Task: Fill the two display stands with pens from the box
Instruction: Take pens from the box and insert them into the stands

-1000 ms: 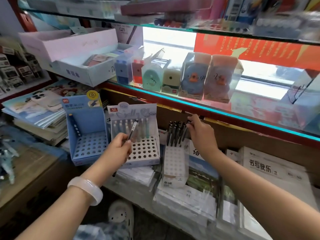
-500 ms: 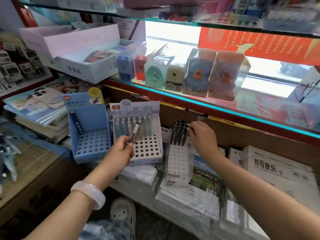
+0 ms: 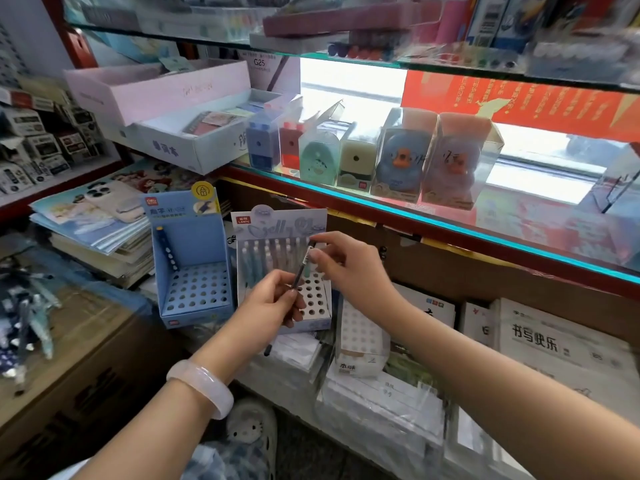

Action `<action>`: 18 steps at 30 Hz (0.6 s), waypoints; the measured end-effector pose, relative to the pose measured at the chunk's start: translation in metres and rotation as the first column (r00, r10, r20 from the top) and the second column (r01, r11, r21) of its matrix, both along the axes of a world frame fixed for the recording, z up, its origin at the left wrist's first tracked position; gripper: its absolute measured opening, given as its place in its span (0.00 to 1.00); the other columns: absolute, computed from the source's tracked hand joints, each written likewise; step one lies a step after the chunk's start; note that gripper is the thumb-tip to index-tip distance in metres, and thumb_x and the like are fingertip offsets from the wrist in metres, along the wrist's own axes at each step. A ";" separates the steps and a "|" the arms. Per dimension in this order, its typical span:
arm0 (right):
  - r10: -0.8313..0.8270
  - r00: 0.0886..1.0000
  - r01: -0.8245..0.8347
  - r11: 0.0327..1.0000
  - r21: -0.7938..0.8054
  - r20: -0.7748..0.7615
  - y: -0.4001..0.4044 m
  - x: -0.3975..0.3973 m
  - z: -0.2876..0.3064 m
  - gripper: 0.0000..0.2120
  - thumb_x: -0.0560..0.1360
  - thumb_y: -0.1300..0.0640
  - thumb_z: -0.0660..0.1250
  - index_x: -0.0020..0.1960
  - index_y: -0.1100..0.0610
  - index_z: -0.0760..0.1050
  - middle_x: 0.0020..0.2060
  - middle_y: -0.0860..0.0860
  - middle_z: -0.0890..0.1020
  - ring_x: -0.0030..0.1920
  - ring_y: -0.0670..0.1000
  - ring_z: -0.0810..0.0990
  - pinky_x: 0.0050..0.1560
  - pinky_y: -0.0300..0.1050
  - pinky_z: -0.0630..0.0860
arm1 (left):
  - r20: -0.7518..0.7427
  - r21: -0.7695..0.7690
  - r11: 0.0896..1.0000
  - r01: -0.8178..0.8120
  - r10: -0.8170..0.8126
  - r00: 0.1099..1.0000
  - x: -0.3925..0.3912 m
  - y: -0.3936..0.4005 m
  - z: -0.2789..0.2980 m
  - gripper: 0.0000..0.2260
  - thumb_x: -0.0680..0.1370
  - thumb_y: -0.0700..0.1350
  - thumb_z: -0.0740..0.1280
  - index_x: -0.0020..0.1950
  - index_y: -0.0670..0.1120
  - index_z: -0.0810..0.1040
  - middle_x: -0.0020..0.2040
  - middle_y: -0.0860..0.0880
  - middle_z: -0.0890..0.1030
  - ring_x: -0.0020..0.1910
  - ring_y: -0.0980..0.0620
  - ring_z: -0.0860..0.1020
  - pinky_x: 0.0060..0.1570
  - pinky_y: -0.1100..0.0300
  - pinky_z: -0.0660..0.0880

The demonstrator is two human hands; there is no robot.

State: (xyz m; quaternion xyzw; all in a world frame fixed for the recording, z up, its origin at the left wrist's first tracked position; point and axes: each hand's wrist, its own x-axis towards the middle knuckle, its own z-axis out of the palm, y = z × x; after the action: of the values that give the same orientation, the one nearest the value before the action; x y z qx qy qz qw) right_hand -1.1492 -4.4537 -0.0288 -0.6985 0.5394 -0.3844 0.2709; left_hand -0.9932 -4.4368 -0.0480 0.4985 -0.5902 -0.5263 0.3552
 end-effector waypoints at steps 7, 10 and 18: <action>-0.006 0.976 -0.014 0.996 0.088 0.219 -0.001 0.014 0.004 0.06 0.77 0.59 0.65 0.54 0.53 0.73 0.40 0.50 0.83 0.41 0.45 0.83 0.46 0.42 0.81 | -0.069 0.004 1.000 0.011 -0.011 0.998 0.003 0.004 0.003 0.07 0.80 0.35 0.56 0.50 0.45 0.71 0.40 0.45 0.78 0.37 0.53 0.79 0.37 0.65 0.77; 0.015 0.975 -0.031 0.997 0.071 0.221 -0.001 0.010 0.012 0.05 0.77 0.59 0.65 0.52 0.53 0.72 0.40 0.52 0.82 0.41 0.48 0.83 0.44 0.43 0.82 | -0.013 -0.026 0.999 0.034 -0.035 0.999 0.005 0.004 0.002 0.07 0.80 0.39 0.59 0.54 0.49 0.72 0.47 0.49 0.80 0.48 0.54 0.80 0.45 0.65 0.76; -0.286 0.954 0.246 0.917 -0.314 -0.088 -0.026 -0.045 0.027 0.06 0.77 0.58 0.64 0.53 0.57 0.72 0.40 0.51 0.82 0.39 0.48 0.80 0.43 0.39 0.77 | 0.659 -0.111 0.983 0.146 -0.037 0.751 0.038 -0.005 -0.014 0.21 0.79 0.51 0.60 0.72 0.51 0.63 0.70 0.50 0.66 0.68 0.52 0.65 0.65 0.58 0.63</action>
State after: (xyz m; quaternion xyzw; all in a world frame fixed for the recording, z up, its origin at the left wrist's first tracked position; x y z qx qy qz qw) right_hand -1.1942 -4.4795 -0.0014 -0.6752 0.5817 -0.4481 0.0707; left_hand -0.9557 -4.4416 -0.0619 0.5922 -0.7398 -0.2881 0.1379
